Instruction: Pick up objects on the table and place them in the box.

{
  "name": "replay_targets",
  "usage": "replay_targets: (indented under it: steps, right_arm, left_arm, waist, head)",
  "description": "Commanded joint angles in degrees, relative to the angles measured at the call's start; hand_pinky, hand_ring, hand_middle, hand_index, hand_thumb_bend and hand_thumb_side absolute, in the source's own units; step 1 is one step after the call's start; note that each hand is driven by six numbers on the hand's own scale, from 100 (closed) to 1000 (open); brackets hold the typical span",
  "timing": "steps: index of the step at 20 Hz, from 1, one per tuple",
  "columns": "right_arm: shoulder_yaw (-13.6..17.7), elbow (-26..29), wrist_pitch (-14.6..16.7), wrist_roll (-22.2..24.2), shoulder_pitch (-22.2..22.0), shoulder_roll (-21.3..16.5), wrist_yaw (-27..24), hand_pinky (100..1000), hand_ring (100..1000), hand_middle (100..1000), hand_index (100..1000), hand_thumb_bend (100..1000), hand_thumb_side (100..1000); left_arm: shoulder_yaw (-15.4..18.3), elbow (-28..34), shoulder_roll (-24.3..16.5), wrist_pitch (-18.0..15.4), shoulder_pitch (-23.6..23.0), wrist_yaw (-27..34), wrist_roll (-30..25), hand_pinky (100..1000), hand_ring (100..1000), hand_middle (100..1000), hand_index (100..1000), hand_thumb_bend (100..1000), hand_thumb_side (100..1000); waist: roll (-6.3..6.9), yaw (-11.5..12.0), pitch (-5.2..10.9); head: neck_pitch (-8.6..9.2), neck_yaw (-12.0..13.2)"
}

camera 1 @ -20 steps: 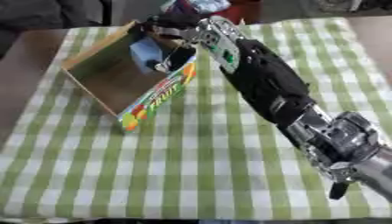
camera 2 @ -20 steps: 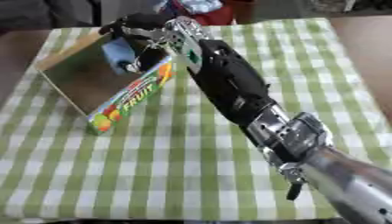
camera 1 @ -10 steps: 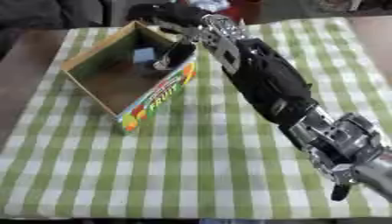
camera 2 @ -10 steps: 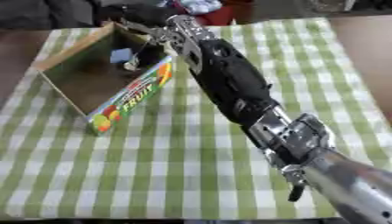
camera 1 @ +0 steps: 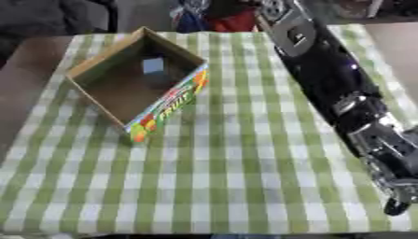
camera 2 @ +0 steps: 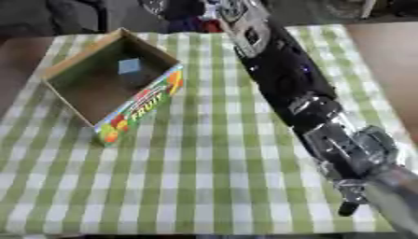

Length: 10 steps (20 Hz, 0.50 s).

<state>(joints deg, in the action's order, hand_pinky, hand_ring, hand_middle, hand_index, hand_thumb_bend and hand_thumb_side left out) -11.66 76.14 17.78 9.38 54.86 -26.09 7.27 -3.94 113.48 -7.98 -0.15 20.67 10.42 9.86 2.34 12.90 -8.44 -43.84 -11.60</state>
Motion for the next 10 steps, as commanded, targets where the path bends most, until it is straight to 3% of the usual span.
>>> replay_targets:
  steps: [1, 3, 4, 6, 10]
  right_arm:
    - [1.8, 12.0, -2.9, -1.1, -2.7, -5.1, -11.7, 751, 859, 889, 989, 155, 380]
    - [2.7, 17.6, -5.0, -1.9, -5.5, -6.7, -16.1, 751, 859, 889, 989, 155, 380]
    - [3.5, 20.0, -5.5, -2.5, -7.4, -7.1, -17.6, 740, 845, 878, 980, 114, 384]
    - [5.5, 26.1, -5.8, -4.5, -13.2, -7.9, -20.8, 732, 839, 871, 977, 100, 387]
    - [8.2, 33.8, -6.8, -7.4, -22.7, -6.7, -23.6, 714, 833, 860, 969, 100, 386]
  left_arm:
    - [1.0, 1.1, -1.1, -0.2, 0.1, -0.7, 0.8, 635, 690, 635, 845, 124, 687]
    - [1.1, 1.1, -1.2, -0.2, -0.1, -0.9, 1.1, 635, 690, 635, 845, 124, 687]
    - [1.3, 1.1, -1.3, -0.2, -0.2, -1.0, 1.2, 635, 691, 635, 845, 124, 687]
    - [1.6, 1.1, -1.3, -0.2, -0.6, -1.2, 1.6, 636, 691, 635, 845, 124, 686]
    - [1.9, 1.1, -1.4, -0.2, -1.2, -1.5, 2.2, 637, 693, 635, 844, 125, 685]
  waist:
    - [-0.21, -0.8, 1.11]
    - [-0.28, -1.4, 1.18]
    - [-0.29, -1.9, 1.2]
    - [-0.33, -3.1, 1.29]
    - [-0.45, -5.0, 1.19]
  head:
    - [-0.27, 2.0]
    - [-0.27, 2.6]
    - [-0.27, 3.6]
    - [-0.27, 5.2]
    - [-0.27, 7.2]
